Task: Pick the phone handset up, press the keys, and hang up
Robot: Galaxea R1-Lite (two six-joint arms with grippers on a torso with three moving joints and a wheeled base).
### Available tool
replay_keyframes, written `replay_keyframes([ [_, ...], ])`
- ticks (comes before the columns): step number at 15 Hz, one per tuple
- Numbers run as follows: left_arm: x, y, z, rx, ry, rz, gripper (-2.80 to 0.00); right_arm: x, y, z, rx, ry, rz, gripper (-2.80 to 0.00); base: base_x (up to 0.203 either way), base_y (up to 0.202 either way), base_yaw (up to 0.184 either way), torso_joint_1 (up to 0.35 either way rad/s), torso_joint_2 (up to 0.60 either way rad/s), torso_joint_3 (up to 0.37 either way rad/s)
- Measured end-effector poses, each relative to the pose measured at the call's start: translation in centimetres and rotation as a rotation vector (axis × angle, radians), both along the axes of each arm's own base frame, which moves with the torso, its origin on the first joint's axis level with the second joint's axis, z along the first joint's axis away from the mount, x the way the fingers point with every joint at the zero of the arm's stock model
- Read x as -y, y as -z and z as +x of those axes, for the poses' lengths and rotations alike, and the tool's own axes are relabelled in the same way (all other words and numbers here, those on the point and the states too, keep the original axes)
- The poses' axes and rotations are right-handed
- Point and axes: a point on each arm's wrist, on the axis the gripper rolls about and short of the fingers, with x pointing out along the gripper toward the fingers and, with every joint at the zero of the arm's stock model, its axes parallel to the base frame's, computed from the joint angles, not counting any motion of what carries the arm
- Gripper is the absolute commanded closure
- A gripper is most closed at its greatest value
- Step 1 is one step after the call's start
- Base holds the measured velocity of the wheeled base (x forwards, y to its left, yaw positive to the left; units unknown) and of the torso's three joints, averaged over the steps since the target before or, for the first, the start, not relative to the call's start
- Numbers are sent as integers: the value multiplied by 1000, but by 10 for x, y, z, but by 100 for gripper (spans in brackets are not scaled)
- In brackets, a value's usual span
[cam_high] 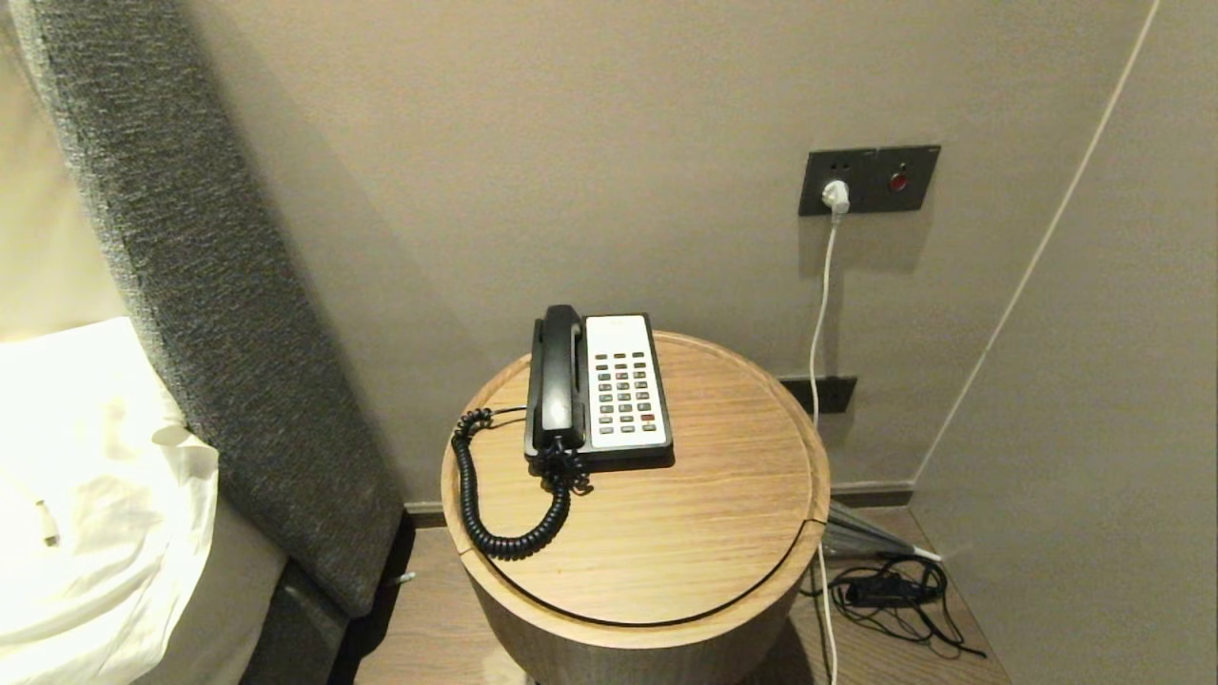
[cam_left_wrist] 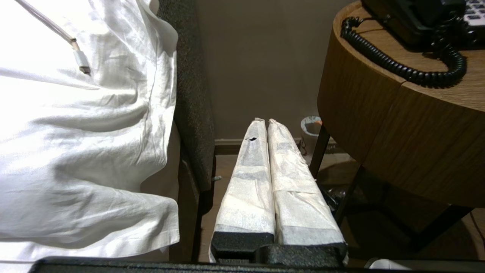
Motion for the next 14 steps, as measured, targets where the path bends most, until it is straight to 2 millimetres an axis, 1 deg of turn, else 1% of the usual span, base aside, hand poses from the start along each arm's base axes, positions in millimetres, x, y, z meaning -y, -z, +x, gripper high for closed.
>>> replay_keyframes([
  [4, 0, 0, 0, 0, -1, 0, 0, 0, 0, 0, 1, 0, 0, 0, 0, 0, 0, 2, 3, 169],
  [14, 0, 0, 0, 0, -4, 0, 0, 0, 0, 0, 1, -1, 1, 0, 0, 0, 0, 0, 0, 8],
])
